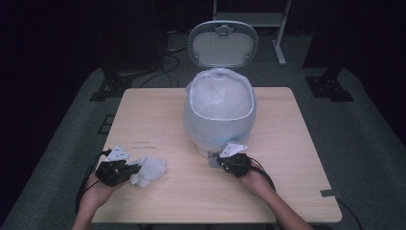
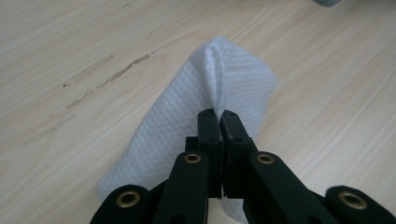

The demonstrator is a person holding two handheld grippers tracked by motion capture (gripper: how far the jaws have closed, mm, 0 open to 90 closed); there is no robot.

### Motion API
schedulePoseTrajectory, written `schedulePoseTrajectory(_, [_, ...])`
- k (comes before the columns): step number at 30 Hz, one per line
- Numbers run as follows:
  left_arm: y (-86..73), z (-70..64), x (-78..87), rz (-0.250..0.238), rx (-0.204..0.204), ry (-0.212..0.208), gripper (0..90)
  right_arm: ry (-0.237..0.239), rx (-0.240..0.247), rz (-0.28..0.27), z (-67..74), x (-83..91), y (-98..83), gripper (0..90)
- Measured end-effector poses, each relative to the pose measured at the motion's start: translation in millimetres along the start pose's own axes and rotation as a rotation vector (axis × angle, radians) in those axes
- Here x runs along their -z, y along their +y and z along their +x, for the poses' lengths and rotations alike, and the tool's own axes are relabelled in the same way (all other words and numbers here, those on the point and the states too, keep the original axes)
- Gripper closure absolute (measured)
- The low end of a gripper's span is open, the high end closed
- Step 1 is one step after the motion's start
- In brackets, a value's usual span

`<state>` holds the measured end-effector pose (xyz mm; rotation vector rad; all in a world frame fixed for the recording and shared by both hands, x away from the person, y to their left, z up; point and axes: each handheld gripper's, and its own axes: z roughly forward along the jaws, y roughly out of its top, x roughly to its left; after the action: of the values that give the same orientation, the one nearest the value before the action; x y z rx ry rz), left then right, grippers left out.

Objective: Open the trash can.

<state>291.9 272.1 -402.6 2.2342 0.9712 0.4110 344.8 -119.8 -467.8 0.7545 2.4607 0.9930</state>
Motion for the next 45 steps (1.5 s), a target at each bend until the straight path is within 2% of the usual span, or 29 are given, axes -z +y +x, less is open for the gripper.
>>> schedulePoseTrajectory(7, [9.0,-2.8,14.4,-0.014,-0.026,-0.027,88.9,0.005,-0.004,0.000,-0.6,-0.1,0.1,87.4])
schedulePoseTrajectory(10, [15.7,-5.3,21.7,-0.016,-0.038,-0.057,88.9,0.006,-0.003,0.001,-0.9,-0.2,0.3,87.4])
schedulePoseTrajectory(15, [23.7,-5.2,29.3,-0.013,-0.048,-0.081,88.8,0.009,-0.004,0.003,-1.3,-0.2,0.6,87.4])
schedulePoseTrajectory(23, [33.0,-5.8,37.4,-0.017,-0.053,-0.098,88.7,0.012,-0.004,0.004,-1.3,-0.4,1.0,87.4])
schedulePoseTrajectory(24, [35.6,-6.1,39.2,-0.019,-0.054,-0.114,88.5,0.011,-0.007,0.006,-1.3,-0.3,1.1,87.4])
schedulePoseTrajectory(29, [41.4,-8.4,41.5,-0.010,-0.077,-0.130,88.6,0.011,-0.004,0.007,-1.2,-0.4,1.4,87.4])
schedulePoseTrajectory(37, [55.9,-10.6,50.4,-0.034,-0.088,-0.171,88.6,0.013,-0.006,0.008,-1.3,-0.4,1.5,87.4])
schedulePoseTrajectory(45, [71.3,-11.9,61.0,-0.048,-0.104,-0.184,88.6,0.012,-0.008,0.005,-1.2,-0.4,1.5,87.4])
